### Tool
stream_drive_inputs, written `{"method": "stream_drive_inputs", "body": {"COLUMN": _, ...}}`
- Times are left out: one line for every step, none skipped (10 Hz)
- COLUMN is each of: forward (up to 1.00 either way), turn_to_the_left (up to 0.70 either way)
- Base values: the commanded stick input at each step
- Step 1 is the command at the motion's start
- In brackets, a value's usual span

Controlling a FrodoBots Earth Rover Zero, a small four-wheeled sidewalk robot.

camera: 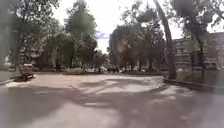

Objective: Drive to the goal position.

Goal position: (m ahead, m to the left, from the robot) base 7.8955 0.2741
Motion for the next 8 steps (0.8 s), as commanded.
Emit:
{"method": "stream_drive_inputs", "body": {"forward": 0.85, "turn_to_the_left": 0.0}}
{"method": "stream_drive_inputs", "body": {"forward": 0.85, "turn_to_the_left": 0.0}}
{"method": "stream_drive_inputs", "body": {"forward": 0.85, "turn_to_the_left": 0.0}}
{"method": "stream_drive_inputs", "body": {"forward": 0.85, "turn_to_the_left": 0.0}}
{"method": "stream_drive_inputs", "body": {"forward": 0.85, "turn_to_the_left": 0.0}}
{"method": "stream_drive_inputs", "body": {"forward": 0.85, "turn_to_the_left": 0.0}}
{"method": "stream_drive_inputs", "body": {"forward": 0.85, "turn_to_the_left": 0.0}}
{"method": "stream_drive_inputs", "body": {"forward": 0.85, "turn_to_the_left": 0.0}}
